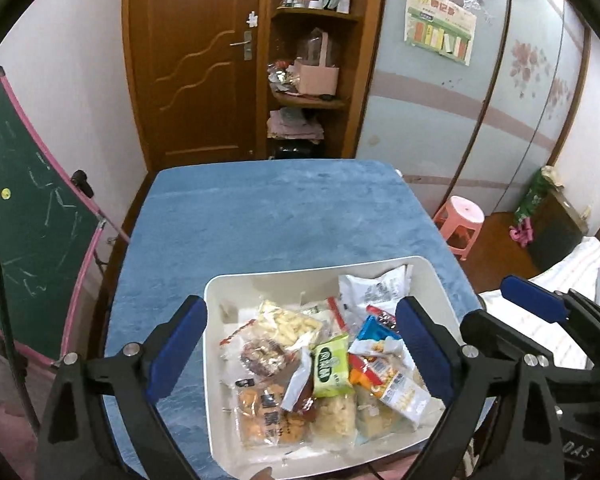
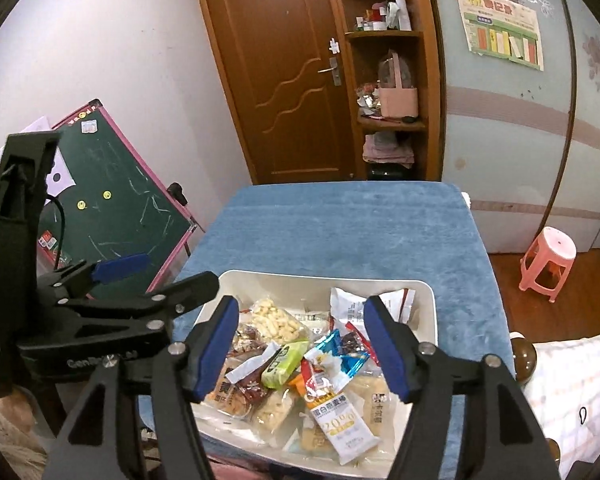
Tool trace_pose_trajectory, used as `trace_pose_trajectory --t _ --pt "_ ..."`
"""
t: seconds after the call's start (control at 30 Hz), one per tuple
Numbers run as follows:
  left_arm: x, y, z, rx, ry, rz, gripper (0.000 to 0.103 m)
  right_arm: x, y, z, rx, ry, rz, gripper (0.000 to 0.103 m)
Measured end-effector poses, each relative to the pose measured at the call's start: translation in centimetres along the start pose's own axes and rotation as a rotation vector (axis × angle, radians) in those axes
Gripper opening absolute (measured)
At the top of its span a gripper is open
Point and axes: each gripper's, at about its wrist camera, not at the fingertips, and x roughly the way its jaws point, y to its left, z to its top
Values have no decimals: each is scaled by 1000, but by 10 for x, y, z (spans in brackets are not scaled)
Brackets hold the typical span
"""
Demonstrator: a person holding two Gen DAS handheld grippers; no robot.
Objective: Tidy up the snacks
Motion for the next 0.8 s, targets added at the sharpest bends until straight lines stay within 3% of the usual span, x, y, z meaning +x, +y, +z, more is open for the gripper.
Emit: trace_pose_trajectory --t 0.2,0.5,0.8 --pt "-12 5 -2 -19 -30 36 95 -4 6 -1 -13 -10 -14 66" --pt "-25 11 -1 -31 -57 99 95 -9 11 3 -22 -29 -132 70" --pt "-20 13 0 -34 -36 127 101 -5 6 10 29 -11 -177 70"
